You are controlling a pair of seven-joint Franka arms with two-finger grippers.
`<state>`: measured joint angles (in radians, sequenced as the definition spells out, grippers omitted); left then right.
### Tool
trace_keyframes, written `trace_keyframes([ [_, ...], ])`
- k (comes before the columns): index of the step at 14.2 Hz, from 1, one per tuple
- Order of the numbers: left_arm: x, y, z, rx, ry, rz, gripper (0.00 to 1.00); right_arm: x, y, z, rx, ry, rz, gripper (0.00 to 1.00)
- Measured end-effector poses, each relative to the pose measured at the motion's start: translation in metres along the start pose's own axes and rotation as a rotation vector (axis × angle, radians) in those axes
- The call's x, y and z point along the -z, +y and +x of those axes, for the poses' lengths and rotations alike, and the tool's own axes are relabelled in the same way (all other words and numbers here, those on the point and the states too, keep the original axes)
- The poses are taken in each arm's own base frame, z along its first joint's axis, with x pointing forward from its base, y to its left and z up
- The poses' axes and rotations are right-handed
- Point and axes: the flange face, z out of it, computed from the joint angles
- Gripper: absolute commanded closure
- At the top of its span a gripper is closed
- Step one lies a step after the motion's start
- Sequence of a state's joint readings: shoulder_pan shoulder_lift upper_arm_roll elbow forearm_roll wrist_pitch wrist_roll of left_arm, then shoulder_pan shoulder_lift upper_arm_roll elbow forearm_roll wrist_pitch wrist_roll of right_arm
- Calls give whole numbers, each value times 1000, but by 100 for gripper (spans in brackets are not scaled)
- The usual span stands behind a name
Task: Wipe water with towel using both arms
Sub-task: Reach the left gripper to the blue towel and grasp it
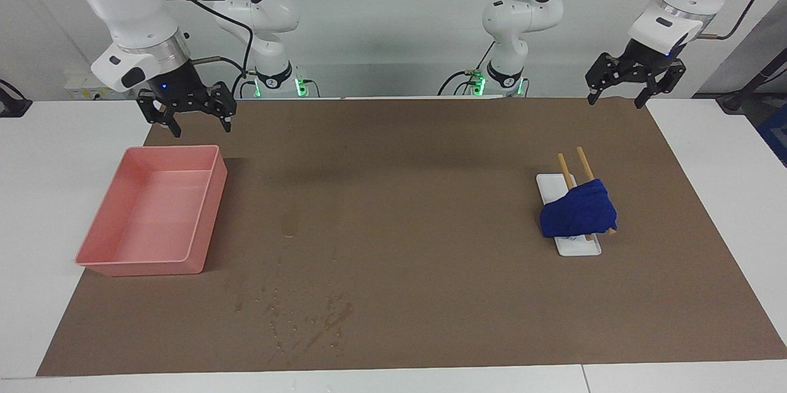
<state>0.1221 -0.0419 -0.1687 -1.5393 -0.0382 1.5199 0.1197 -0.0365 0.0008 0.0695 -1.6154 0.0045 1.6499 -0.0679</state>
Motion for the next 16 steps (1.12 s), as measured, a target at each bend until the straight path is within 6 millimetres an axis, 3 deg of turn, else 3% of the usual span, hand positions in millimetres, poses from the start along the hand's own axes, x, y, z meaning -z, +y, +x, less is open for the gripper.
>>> trace_keyframes([
  [6, -1, -2, 3, 0, 20, 20, 0, 0, 0, 0, 0, 0, 0, 0],
  [8, -14, -7, 13, 2, 73, 43, 0, 0, 0, 0, 0, 0, 0, 0],
  [10, -45, -15, 25, 15, 125, 57, 1, 0, 0, 0, 0, -1, 0, 0],
  [14, -141, -30, 40, 76, 167, 136, 5, 0, 0, 0, 0, -1, 0, 0],
  [16, -178, -33, 48, 91, 161, 180, 7, 0, 0, 0, 0, -1, 0, 0],
])
